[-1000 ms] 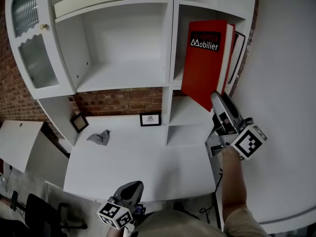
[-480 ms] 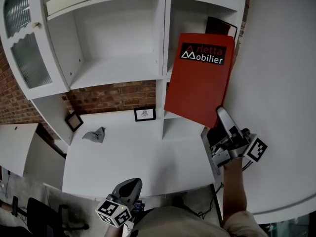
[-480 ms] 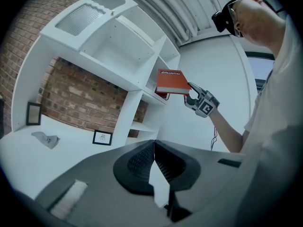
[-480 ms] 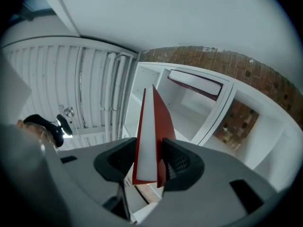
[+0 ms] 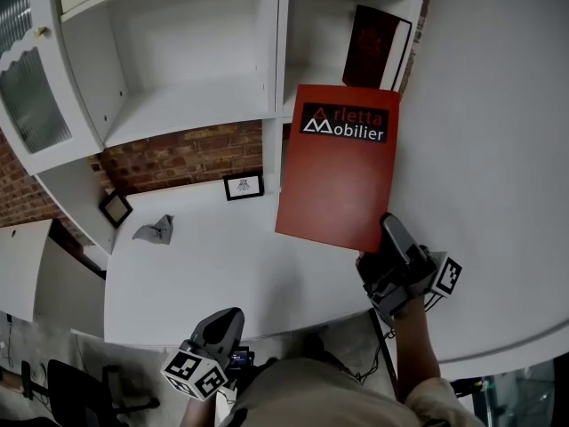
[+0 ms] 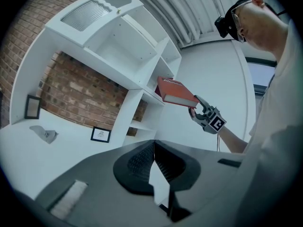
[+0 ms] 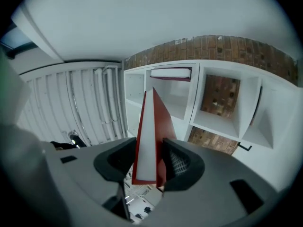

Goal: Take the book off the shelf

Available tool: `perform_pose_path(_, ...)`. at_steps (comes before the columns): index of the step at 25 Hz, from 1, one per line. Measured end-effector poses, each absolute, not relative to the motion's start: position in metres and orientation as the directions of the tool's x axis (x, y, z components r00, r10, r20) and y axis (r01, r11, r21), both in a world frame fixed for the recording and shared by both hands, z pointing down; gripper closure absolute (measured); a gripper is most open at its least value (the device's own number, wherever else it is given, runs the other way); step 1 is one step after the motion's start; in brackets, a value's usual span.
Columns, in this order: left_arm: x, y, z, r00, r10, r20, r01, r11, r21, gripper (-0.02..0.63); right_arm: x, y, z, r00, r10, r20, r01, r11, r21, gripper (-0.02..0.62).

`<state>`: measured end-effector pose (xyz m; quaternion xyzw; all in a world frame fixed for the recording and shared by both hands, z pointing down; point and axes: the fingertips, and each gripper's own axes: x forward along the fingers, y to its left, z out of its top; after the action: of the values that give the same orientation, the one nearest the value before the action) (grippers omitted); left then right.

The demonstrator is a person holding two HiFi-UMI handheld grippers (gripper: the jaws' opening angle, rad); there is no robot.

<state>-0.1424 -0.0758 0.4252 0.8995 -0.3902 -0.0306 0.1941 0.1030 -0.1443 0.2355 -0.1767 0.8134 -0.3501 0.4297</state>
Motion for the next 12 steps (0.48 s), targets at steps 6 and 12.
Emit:
perform_pose_path(6,-0.149,-0.074,0.428,0.686,-0.721,0.097,-0.693,-0.608,0.387,0.601,0.096,-0.136,0.27,-0.566,-0.61,-0.554,0.07,0.634,-0.77,0.433)
perform_pose_path(12,-0.156,-0.071,0.436,0.67,-0.734,0.113,-0.707,-0.584,0.398,0.601,0.091,-0.135,0.316,-0.562,-0.636,-0.529,0.146,0.553,-0.82,0.434)
